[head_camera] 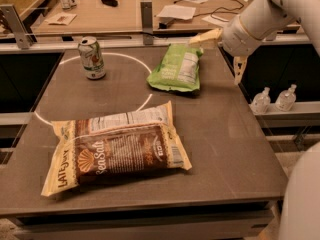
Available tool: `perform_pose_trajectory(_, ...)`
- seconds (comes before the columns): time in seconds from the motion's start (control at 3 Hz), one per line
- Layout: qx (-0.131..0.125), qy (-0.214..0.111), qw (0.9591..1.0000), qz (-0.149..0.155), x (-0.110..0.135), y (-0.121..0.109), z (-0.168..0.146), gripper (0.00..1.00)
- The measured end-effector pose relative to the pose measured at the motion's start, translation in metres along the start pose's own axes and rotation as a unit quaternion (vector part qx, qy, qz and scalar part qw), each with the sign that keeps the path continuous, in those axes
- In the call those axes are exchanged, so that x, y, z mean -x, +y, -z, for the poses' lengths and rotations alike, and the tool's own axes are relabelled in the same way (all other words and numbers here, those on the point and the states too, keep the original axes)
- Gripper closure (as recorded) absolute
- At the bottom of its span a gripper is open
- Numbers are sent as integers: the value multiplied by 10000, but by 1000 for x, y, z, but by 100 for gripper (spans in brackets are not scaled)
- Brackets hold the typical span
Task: Move green rice chip bag near brown chip bag
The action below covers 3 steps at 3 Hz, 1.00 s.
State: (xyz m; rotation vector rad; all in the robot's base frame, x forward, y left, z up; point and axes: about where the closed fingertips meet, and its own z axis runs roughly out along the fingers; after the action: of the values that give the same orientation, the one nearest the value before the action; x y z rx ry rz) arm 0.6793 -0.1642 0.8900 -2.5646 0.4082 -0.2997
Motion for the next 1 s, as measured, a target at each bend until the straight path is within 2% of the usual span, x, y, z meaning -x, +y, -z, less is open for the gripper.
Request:
perform_pose_trajectory(0.33,-31,-15,10000,81,15,3,-17,0)
perform_pose_trajectory(0.67,127,143,9998,26,19,0,-32,0)
perform_pose_trajectory(1.0,217,419,9988,-94,8,-10,-33,0)
